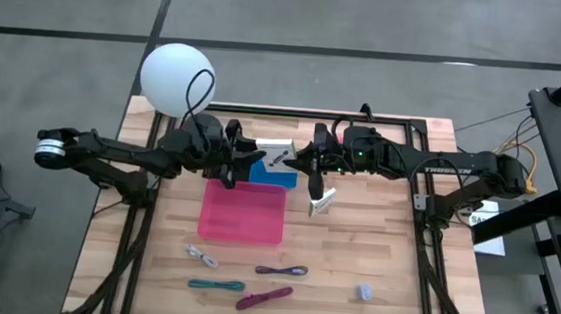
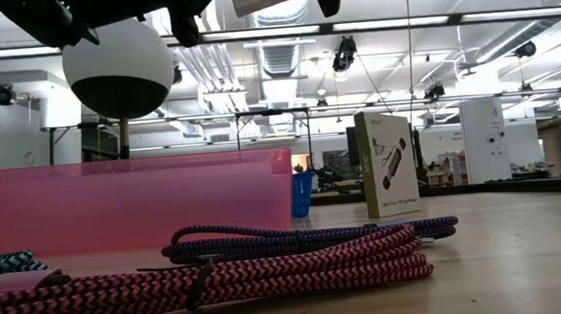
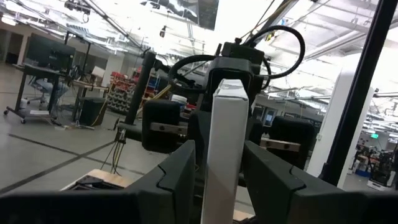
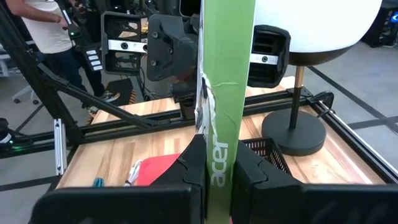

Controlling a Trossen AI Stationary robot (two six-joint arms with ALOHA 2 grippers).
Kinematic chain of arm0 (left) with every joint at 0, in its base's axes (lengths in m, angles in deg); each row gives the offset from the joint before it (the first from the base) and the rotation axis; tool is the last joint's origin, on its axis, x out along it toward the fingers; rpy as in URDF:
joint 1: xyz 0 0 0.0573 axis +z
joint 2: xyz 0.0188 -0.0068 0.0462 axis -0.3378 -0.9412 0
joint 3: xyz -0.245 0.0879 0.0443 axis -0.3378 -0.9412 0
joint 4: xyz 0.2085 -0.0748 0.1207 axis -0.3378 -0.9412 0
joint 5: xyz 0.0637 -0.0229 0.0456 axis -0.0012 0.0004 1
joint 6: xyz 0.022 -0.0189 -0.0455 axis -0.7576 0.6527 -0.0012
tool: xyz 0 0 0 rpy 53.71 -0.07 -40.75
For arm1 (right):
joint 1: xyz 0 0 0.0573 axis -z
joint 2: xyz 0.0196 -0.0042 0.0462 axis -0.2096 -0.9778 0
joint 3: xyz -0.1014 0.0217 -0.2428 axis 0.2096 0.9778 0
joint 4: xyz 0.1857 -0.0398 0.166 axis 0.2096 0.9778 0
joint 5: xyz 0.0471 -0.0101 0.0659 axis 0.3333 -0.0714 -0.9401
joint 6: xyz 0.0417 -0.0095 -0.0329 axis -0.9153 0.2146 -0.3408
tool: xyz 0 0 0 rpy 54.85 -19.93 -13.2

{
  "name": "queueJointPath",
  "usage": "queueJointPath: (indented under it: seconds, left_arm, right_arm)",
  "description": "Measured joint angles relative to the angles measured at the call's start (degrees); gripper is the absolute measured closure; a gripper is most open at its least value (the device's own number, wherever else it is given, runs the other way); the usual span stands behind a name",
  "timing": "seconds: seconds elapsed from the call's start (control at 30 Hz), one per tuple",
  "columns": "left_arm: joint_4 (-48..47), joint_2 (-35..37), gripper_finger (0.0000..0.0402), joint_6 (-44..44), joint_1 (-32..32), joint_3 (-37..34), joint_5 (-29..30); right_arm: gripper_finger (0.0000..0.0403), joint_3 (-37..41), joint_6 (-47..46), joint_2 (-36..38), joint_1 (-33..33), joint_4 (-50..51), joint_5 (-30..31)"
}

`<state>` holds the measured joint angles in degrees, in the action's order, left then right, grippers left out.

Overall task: Pick and place items into bin
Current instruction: Put the bottom card reader box into the black bin

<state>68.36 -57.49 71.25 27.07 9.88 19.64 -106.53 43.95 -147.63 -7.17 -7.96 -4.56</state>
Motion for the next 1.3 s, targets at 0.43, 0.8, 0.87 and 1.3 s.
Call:
queueJointPath:
  seconds: [0.43,0.8,0.87,1.3]
  left_arm:
    - [4.9,-2.3,0.0288,0.1,0.0,0.0,-0.2]
    - [4.9,-1.8,0.0325,0.1,0.0,0.0,-0.3]
    - [5.0,-1.8,0.0335,0.0,0.0,0.0,-0.7]
    - [6.0,-1.8,0.037,-0.5,0.0,-0.1,-2.0]
  right_arm:
    - [0.0381,0.0,-1.1,0.0,0.0,0.3,-2.3]
    - [0.0381,0.0,-1.4,0.0,0.0,0.2,-2.7]
    - [0.0381,0.0,-1.4,0.0,0.0,0.2,-2.8]
    - [0.038,0.0,-1.5,0.0,0.0,0.0,-3.1]
